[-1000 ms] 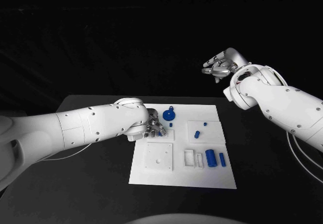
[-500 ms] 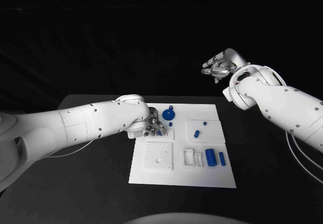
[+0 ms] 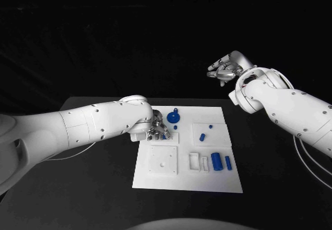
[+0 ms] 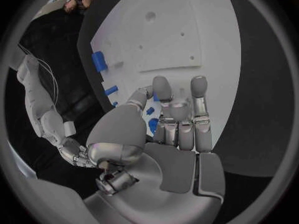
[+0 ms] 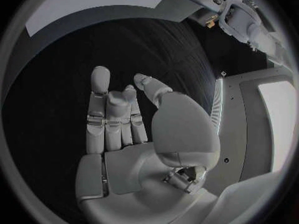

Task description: Assemble the parts on the task board

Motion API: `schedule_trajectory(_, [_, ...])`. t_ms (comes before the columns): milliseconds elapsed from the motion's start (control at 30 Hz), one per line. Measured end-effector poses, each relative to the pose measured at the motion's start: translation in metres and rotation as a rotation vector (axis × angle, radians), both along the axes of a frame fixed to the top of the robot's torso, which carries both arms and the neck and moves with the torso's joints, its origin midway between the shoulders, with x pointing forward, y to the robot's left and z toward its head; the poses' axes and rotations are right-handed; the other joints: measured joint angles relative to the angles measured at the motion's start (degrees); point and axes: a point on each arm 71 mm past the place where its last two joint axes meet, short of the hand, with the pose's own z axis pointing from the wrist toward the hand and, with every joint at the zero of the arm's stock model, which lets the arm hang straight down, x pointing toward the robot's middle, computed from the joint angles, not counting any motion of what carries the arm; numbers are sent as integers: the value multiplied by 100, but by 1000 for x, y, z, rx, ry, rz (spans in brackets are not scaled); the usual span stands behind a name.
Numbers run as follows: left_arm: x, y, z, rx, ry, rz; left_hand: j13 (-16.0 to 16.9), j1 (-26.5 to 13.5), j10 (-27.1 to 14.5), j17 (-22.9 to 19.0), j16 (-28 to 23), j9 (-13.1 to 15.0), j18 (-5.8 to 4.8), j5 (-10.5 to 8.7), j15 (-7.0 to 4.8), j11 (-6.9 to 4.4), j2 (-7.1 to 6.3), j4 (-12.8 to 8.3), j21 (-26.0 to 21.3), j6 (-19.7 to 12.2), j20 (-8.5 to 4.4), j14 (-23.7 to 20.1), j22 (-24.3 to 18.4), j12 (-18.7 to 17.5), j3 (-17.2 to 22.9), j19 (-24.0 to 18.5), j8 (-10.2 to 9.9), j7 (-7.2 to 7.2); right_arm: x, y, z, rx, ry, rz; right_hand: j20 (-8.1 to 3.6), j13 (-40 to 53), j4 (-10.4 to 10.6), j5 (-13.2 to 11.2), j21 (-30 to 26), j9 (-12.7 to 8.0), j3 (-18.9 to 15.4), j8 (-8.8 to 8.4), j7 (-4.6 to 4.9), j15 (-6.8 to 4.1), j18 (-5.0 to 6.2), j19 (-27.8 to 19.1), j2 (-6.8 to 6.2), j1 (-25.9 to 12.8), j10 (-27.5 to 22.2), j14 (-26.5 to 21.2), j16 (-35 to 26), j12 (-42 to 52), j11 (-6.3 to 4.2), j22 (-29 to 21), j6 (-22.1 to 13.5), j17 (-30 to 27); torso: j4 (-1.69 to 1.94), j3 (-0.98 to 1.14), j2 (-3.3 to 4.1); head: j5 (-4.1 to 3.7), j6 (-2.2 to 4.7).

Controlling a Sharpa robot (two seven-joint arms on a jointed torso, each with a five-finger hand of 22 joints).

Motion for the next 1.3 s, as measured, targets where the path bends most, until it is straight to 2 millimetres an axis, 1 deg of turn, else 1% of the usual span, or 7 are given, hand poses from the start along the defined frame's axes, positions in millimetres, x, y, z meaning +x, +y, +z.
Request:
schedule_trajectory(333, [4, -2, 8, 15, 36, -11, 21, 0, 0, 25, 0, -4, 0, -11, 1, 1, 0, 0, 22, 1, 0, 0, -1, 22, 0, 0, 15, -1, 0, 1, -3, 0, 7, 2, 0, 0, -16, 0, 0, 0, 16, 0, 0, 0, 0, 0, 0, 0, 0, 0, 0, 0, 0, 5, 0, 0, -1, 2, 3, 8, -21])
schedule_trajectory(433, [6, -4, 9, 22, 55, -19, 28, 0, 1, 25, 0, 12, 0, -11, 1, 3, 0, 0, 22, 1, 20, 0, -1, 22, 0, -20, 15, -1, 0, 2, -3, -1, 10, 3, 0, 0, -16, 0, 0, 0, 16, 0, 0, 0, 0, 0, 0, 0, 0, 0, 0, 0, 0, 5, 0, 0, -1, 3, 2, 12, -25])
schedule_trajectory(533, [7, -5, 10, 29, 73, -26, 27, 0, 3, 24, 0, 12, 0, -11, 1, 4, 0, 0, 22, 1, 20, 0, -1, 22, 0, -20, 14, -1, 0, 2, -4, -1, 11, 3, 0, 0, -16, 24, 0, 0, 15, 0, 0, 0, 1, 0, 19, -19, 0, 0, 0, 0, 0, 5, 0, 0, -1, 4, 1, 15, -32])
schedule_trajectory(800, [11, -6, 10, 42, 102, -28, 47, 0, 9, 24, 0, 24, 0, -30, 2, 10, 0, -1, 45, 1, 20, 0, -1, 22, -1, -20, 12, -1, 1, 3, -4, -2, 15, 6, 0, 0, -39, 24, 0, 0, 39, 0, 0, 1, 0, 0, 19, -19, 0, 1, 0, 0, 0, 16, 0, 0, 2, 1, -2, 14, -49])
schedule_trajectory(1067, [13, -9, 10, 51, 112, -33, 59, 0, 10, 37, 0, 26, 0, -35, 3, 12, 0, -1, 67, 1, 20, 0, -2, 22, -1, -20, 2, -1, 1, 5, -5, -2, 18, 9, 0, 0, -39, 24, 0, 0, 39, 0, 0, 1, 0, 0, 19, -19, 0, 1, 0, 0, 0, 15, 0, 0, 4, 3, -2, 10, -61])
schedule_trajectory(1300, [15, -10, 10, 56, 109, -32, 71, 0, 11, 37, 0, 31, 0, -17, 4, 13, 0, -1, 67, 1, 20, 1, -2, 44, -1, -20, 24, -1, 0, 5, -6, -2, 19, 11, 0, 0, -39, 23, 0, 0, 39, 0, 0, 1, 0, 0, 19, -19, 0, 1, 0, 0, 0, 15, 0, 0, 3, -1, -3, 10, -66])
